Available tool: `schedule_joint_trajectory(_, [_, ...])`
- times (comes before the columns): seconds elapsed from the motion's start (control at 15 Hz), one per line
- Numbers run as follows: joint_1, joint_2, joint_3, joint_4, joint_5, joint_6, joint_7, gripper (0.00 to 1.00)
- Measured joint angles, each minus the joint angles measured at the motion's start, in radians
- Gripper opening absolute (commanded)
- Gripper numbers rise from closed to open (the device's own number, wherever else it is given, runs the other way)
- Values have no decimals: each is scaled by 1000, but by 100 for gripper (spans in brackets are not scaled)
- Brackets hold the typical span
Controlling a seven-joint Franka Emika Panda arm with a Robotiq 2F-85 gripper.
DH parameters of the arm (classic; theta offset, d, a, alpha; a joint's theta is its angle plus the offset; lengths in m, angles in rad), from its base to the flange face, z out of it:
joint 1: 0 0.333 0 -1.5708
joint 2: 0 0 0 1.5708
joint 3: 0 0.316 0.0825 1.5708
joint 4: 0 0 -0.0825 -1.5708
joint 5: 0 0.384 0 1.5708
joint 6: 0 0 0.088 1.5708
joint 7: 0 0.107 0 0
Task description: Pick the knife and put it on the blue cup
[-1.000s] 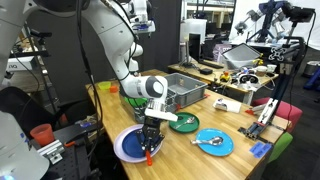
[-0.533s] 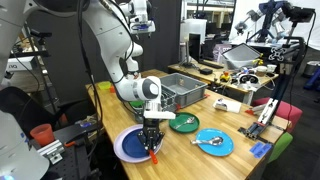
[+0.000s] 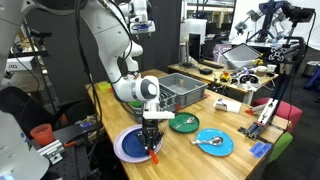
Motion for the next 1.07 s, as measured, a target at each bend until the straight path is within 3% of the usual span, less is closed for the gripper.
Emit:
schedule_joint_trajectory(0.47, [-3,-14,0,-50,-25,97,-29,4])
schedule_joint_trajectory(0.53, [-3,-14,-1,-53,-28,102,-29,41])
schedule_joint_trajectory(0.67, [-3,-14,-2,-54,-32,106,-29,48])
schedule_joint_trajectory(1.07, [-3,-18,-4,-55,-32,106,-29,91])
